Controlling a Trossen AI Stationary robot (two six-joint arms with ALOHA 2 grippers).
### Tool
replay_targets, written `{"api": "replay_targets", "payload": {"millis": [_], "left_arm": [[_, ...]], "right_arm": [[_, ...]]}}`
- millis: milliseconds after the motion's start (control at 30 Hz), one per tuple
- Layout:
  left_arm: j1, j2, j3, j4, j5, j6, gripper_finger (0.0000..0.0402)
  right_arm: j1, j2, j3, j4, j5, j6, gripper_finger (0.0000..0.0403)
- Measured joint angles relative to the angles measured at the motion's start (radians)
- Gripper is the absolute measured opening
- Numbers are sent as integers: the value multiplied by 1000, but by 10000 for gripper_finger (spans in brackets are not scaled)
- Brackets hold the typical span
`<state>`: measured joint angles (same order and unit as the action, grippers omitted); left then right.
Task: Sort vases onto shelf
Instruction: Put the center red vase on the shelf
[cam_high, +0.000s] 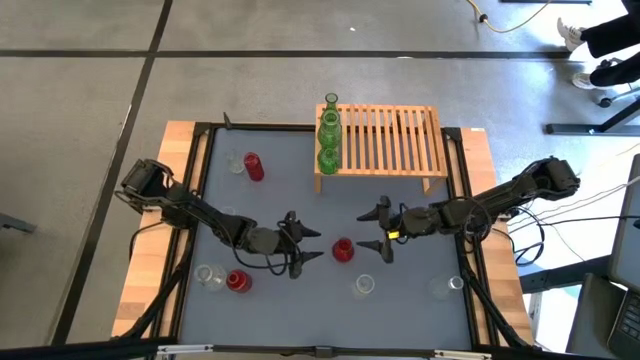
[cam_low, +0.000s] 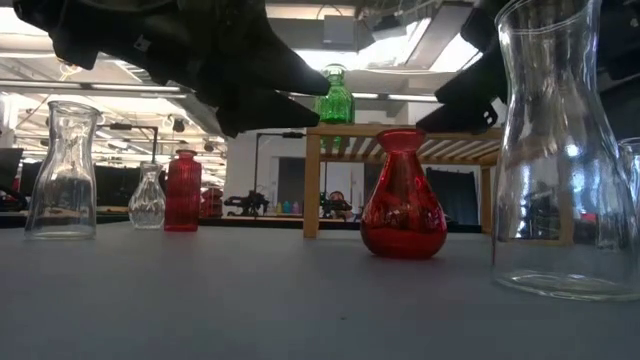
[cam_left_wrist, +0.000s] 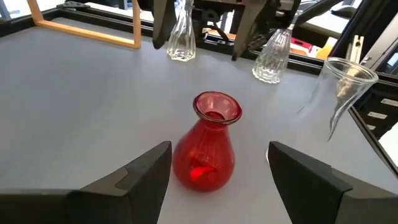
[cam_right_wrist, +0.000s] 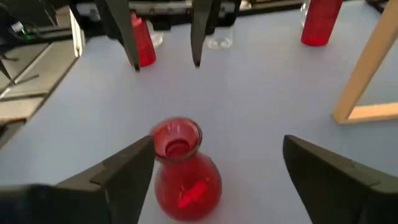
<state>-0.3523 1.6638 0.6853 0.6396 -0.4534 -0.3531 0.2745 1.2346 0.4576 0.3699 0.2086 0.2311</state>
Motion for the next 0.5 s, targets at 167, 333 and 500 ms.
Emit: {"api": "replay_targets", "payload": {"millis": [167,333,500], "left_arm": [[-2,0,0,0,0,-5,261],[-2,0,0,1,-2,-18,261],[-2,0,0,0,-13,-29,261]], "right_arm": [[0,0,0,-5,12,12,354],[0,43,0,81,3,-7,346],[0,145,0,211,-44,-62,343]]}}
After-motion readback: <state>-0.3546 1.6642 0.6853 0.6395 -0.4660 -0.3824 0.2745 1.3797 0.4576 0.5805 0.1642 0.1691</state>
